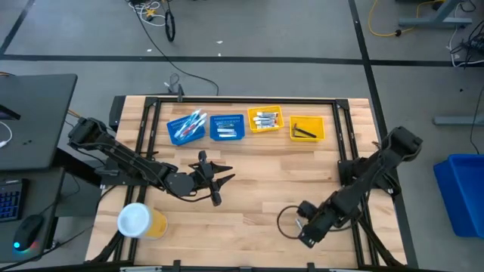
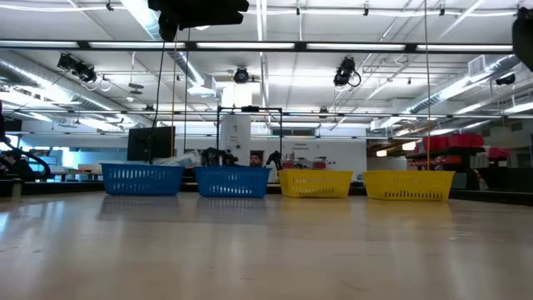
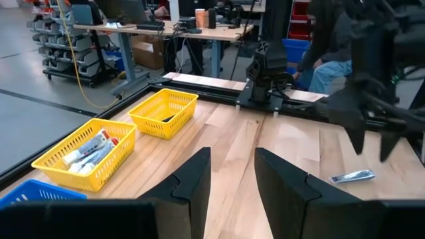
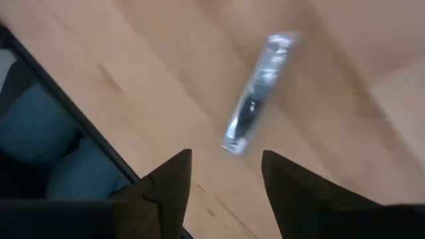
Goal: Pick & Place Travel size toiletries
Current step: Put the silver nail cutter into the right blue bin
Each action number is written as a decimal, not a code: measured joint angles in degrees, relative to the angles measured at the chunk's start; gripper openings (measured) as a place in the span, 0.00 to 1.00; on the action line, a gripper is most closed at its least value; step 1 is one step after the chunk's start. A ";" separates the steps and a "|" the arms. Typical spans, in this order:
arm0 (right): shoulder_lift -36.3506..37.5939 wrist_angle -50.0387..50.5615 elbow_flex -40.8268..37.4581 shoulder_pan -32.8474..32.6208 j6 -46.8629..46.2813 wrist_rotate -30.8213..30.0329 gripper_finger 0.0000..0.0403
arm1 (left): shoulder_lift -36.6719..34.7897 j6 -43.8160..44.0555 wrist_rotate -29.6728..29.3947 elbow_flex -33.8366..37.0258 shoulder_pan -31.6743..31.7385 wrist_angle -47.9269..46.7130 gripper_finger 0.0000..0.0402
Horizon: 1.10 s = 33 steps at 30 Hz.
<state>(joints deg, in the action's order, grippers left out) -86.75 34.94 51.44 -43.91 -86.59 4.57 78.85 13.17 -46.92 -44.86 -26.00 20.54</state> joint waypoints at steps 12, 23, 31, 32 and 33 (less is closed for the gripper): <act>-7.18 -3.96 0.00 -0.38 1.27 -0.58 0.49 | 0.00 -0.02 0.00 0.00 0.20 -0.14 0.31; -10.82 -4.13 0.11 -0.45 3.19 -2.50 0.41 | 0.00 0.07 0.01 0.00 0.21 -0.16 0.31; -11.04 -3.12 0.07 -0.04 6.22 -2.36 0.21 | 0.00 0.13 0.02 0.00 0.22 -0.14 0.31; -10.99 -3.15 0.07 0.13 6.86 -2.16 0.18 | 0.00 0.24 0.02 0.00 0.22 -0.16 0.31; -10.75 -3.18 0.02 0.40 7.58 -1.98 0.16 | 0.00 1.27 0.19 0.00 0.22 -0.20 0.31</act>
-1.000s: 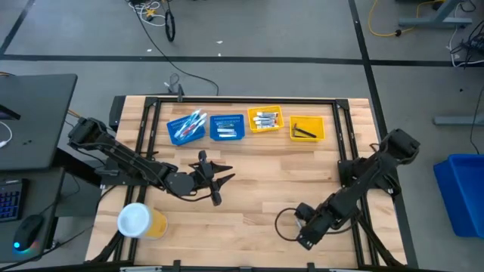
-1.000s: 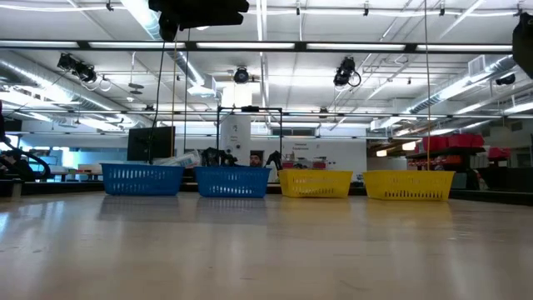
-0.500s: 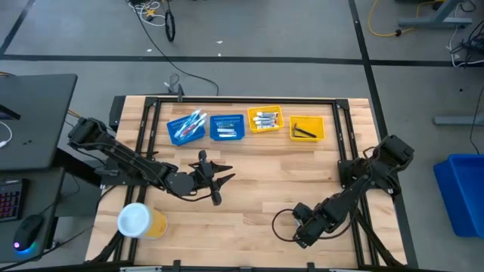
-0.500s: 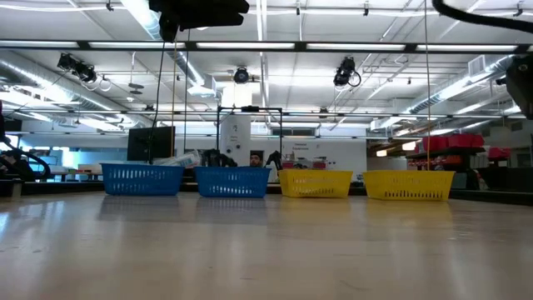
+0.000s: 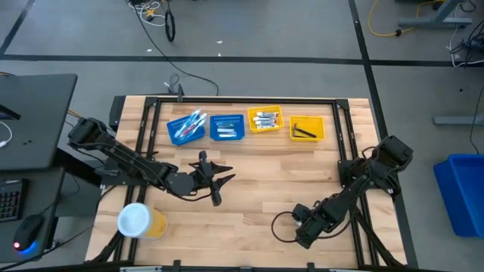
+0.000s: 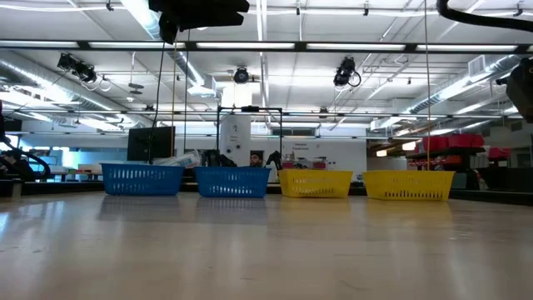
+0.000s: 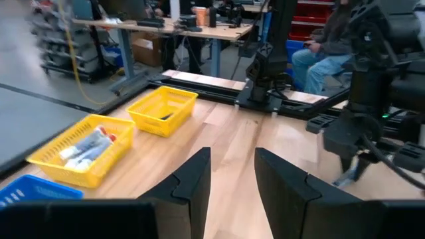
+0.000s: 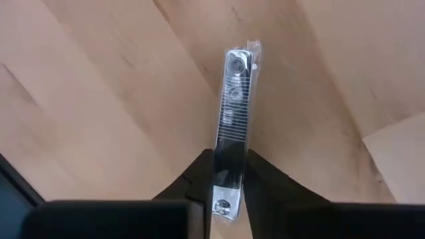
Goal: Pick & Place Travel size toiletries
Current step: Put the silver nail cutter into the right blue bin
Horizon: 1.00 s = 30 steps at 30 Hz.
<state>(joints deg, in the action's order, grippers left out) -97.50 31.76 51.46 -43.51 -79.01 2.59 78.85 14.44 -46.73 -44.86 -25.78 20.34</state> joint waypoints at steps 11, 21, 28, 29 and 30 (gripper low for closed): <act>4.74 0.19 2.52 5.20 21.02 -24.15 0.17 | -0.02 6.94 11.40 0.00 2.91 -0.53 0.31; 6.26 -17.67 2.61 11.75 58.20 -53.48 0.17 | -0.04 26.44 9.11 0.00 5.60 -0.37 0.31; 6.21 -31.25 2.63 20.41 68.74 -40.57 0.17 | 4.28 19.90 10.44 0.04 6.67 1.71 0.31; 6.21 -31.20 2.63 21.47 68.77 -38.98 0.17 | 5.05 18.87 10.39 0.04 6.75 1.88 0.31; 6.21 -30.81 2.63 22.31 68.74 -37.97 0.17 | 5.72 17.78 10.39 0.04 6.75 2.43 0.31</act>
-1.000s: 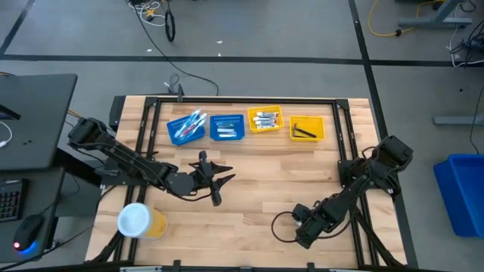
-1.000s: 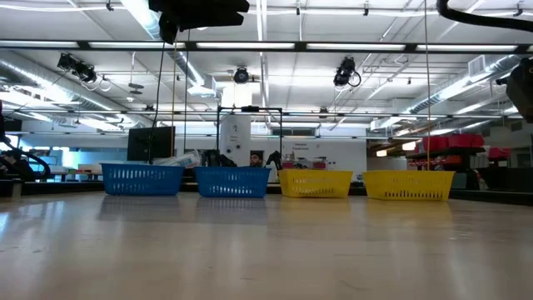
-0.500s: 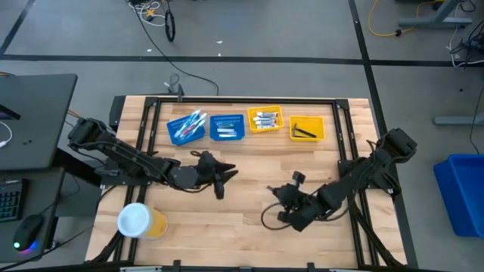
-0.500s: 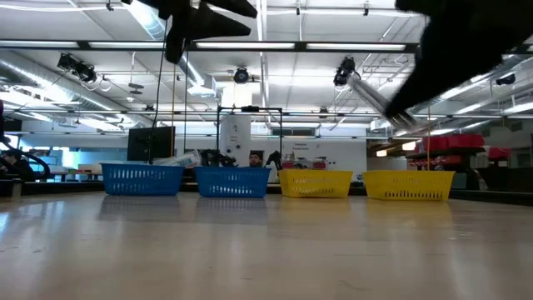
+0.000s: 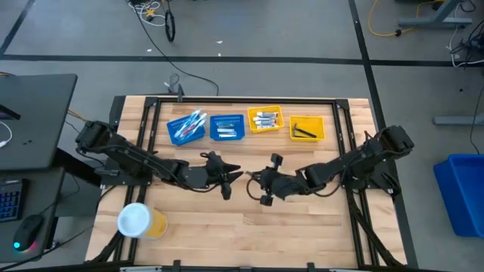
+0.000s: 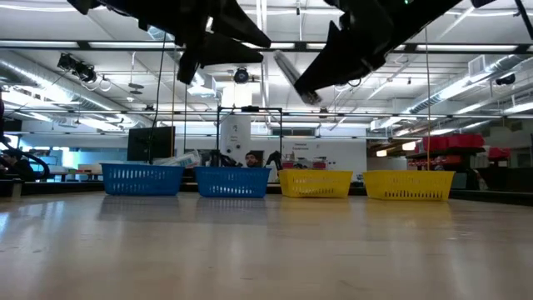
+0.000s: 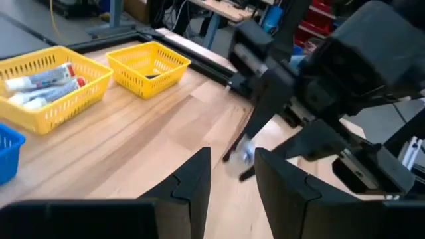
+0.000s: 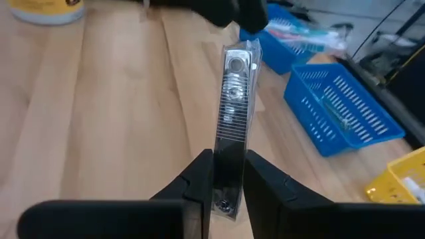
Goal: Pick & Place Travel size toiletries
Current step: Put the silver nail cutter into the right blue bin
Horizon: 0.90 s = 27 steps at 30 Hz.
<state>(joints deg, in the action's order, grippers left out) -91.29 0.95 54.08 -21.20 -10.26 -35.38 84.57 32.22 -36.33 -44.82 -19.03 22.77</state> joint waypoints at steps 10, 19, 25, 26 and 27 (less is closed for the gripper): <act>0.00 1.68 0.00 3.74 -0.34 2.71 0.17 | 1.80 0.38 0.69 0.00 2.67 2.03 0.39; 0.00 -2.00 0.00 5.49 1.94 4.59 0.17 | 1.80 1.52 5.46 0.00 5.13 2.40 0.46; 0.00 -5.87 0.00 6.79 4.81 7.74 0.17 | 1.80 1.52 5.55 0.00 6.60 2.38 0.43; 0.00 -6.34 0.00 7.01 5.23 8.44 0.17 | 1.80 1.54 5.72 0.00 6.79 2.38 0.42; 0.00 -6.42 0.00 7.11 5.64 8.44 0.17 | 1.80 1.63 5.72 0.00 6.88 2.40 0.41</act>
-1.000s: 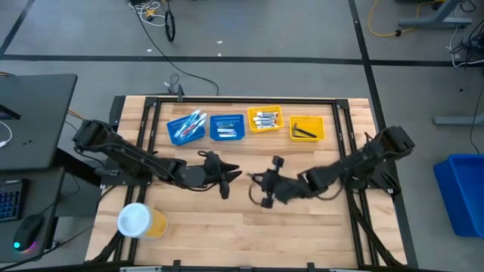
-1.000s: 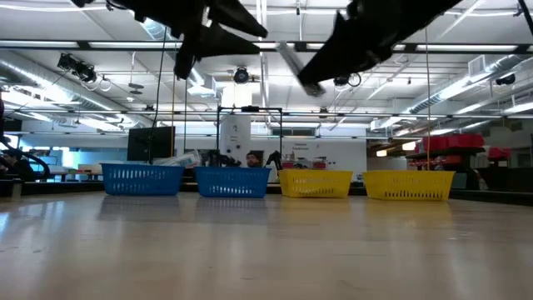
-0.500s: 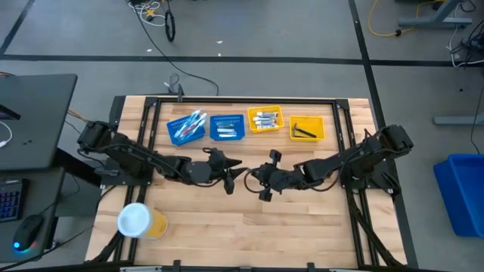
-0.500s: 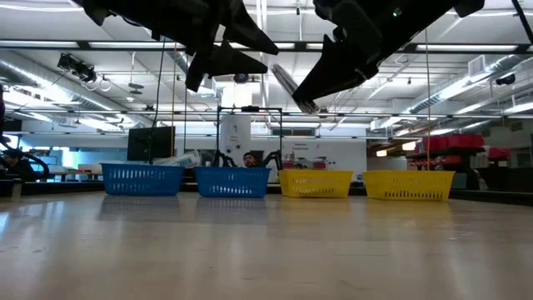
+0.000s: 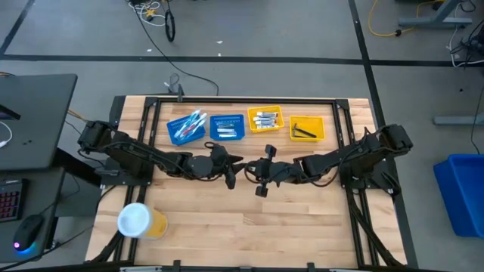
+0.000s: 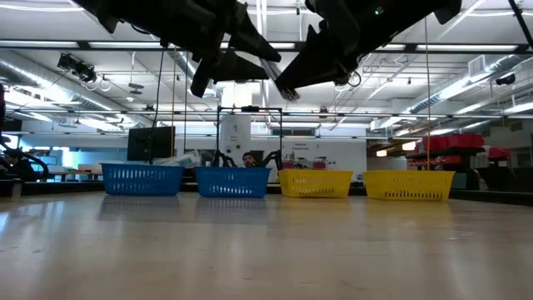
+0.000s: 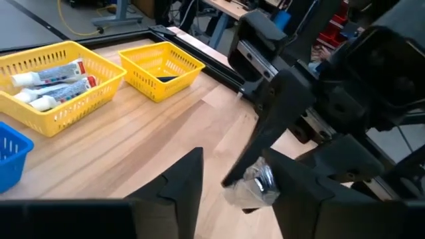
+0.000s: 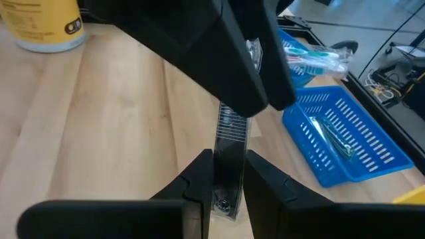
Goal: Pick & Place Travel size toiletries
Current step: Put the silver nail cutter into the right blue bin
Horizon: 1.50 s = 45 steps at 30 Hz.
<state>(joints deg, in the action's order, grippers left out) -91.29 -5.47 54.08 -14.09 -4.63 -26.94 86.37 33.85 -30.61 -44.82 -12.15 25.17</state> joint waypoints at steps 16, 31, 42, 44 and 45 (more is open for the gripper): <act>0.00 -2.21 0.00 2.62 1.12 -0.20 0.18 | 0.00 0.00 0.40 0.00 1.15 -0.16 0.09; 0.00 1.00 0.00 6.08 5.70 -12.01 0.53 | 0.02 -0.79 -5.00 -0.02 10.74 -7.72 0.10; 0.00 12.99 0.00 6.25 -5.56 -6.14 0.70 | 0.02 -6.44 2.18 -0.02 27.63 -15.00 0.10; 0.00 14.27 0.00 6.34 -6.86 -3.61 0.70 | 0.02 -8.58 4.15 -0.02 29.66 -15.90 0.11; 0.00 14.56 0.00 6.34 -7.08 -2.70 0.70 | 0.02 -9.70 5.17 -0.02 30.42 -16.24 0.12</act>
<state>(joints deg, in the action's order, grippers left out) -91.29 9.09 54.08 -7.75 -11.70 -29.64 86.39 24.15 -25.44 -44.84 18.28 8.93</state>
